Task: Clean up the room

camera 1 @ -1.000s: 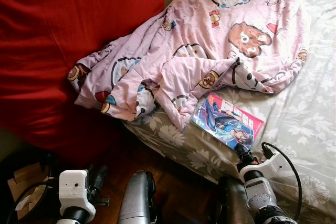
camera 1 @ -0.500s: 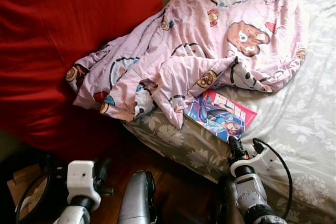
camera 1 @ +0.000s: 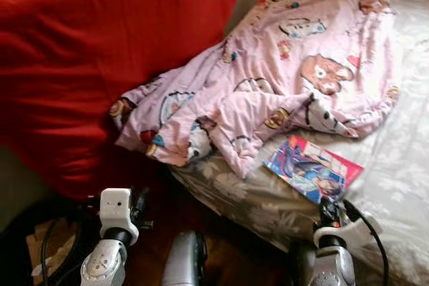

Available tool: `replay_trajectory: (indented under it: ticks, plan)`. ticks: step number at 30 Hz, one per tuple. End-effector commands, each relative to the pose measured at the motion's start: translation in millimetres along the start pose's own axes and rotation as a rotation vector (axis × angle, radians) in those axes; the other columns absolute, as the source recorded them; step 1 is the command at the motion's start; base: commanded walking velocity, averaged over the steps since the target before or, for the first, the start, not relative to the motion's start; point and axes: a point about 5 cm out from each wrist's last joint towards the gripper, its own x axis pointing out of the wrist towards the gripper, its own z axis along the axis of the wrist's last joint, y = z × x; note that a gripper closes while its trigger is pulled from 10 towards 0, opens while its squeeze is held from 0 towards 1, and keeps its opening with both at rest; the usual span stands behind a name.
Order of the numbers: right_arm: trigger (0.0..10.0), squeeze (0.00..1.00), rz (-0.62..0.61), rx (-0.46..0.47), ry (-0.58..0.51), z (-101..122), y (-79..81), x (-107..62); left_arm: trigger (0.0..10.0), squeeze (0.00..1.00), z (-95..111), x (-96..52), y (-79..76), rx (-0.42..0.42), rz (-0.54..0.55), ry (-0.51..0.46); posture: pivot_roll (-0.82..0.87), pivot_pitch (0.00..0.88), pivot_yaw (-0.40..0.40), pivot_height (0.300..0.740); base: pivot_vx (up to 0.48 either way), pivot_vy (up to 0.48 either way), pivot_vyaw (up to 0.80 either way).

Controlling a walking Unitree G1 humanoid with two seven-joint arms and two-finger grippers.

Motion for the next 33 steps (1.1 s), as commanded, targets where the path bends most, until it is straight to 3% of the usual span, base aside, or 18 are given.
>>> replay_trajectory:
  ticks: [1,4,13,16,17,18,19,20,22,23,24,25,33]
  plan:
    - [0.0,0.0,-0.086,0.006,-0.124,18,-11.0,-4.5,10.0,0.0,-3,0.6,5.0,0.032,0.016,0.008,0.1,0.0,0.098,0.576,0.0,0.0,0.0]
    - [0.0,0.0,-0.095,-0.019,-0.163,26,-9.4,-6.0,10.0,0.0,-4,4.1,3.2,0.034,0.013,0.002,0.09,0.0,0.096,0.576,0.0,0.0,0.0]
    - [0.0,0.0,-0.225,0.173,-0.076,9,-21.5,-15.7,10.0,0.0,-7,10.4,-0.8,0.035,0.007,-0.015,0.08,0.0,0.092,0.576,0.0,0.0,0.0]
    - [0.0,0.0,-0.206,0.131,-0.054,9,-19.9,-15.8,10.0,0.0,-9,10.0,-0.8,0.037,0.008,-0.017,0.08,0.0,0.09,0.576,0.0,0.0,0.0]
    - [0.0,0.0,-0.167,0.063,-0.049,10,-15.7,-14.5,10.0,0.0,-9,9.9,-0.5,0.037,0.009,-0.017,0.08,0.0,0.09,0.576,0.0,0.0,0.0]
    - [2.0,0.0,-0.097,-0.025,-0.041,12,-7.8,-11.9,10.0,0.0,-11,9.9,-0.4,0.037,0.01,-0.016,0.07,0.0,0.086,0.576,0.0,0.0,0.0]
    - [6.6,0.0,-0.071,-0.065,-0.04,13,-4.4,-10.6,10.0,0.0,-12,10.1,-0.7,0.036,0.01,-0.015,0.07,0.0,0.085,0.576,0.0,0.0,0.0]
    - [10.0,0.0,-0.043,-0.111,-0.046,15,-1.0,-9.3,10.0,0.0,-13,10.4,-1.2,0.036,0.009,-0.014,0.06,0.0,0.084,0.576,0.0,0.0,0.0]
    - [10.0,0.0,-0.003,-0.184,-0.058,18,4.0,-7.8,10.0,0.0,-14,10.6,-2.0,0.036,0.009,-0.012,0.06,0.0,0.083,0.576,0.0,0.0,0.0]
    - [10.0,0.0,0.061,-0.283,-0.081,22,12.4,-6.1,10.0,0.0,-15,11.0,-3.1,0.032,0.009,-0.011,0.06,0.0,0.081,0.576,0.0,0.0,0.0]
    - [10.0,0.0,0.061,-0.283,-0.081,22,12.4,-6.1,10.0,0.0,-15,11.0,-3.1,0.032,0.009,-0.011,0.06,0.0,0.081,0.576,0.0,0.0,0.0]
    - [10.0,0.0,0.124,-0.365,-0.117,30,22.0,-3.6,10.0,0.0,-16,11.6,-5.1,0.028,0.007,-0.009,0.04,0.0,0.078,0.576,0.0,0.0,0.0]
    - [10.0,0.0,0.272,-0.549,-0.222,53,51.7,3.7,10.0,0.0,-22,17.3,-8.6,0.01,0.014,-0.001,0.02,0.0,0.067,0.606,0.0,0.0,0.0]
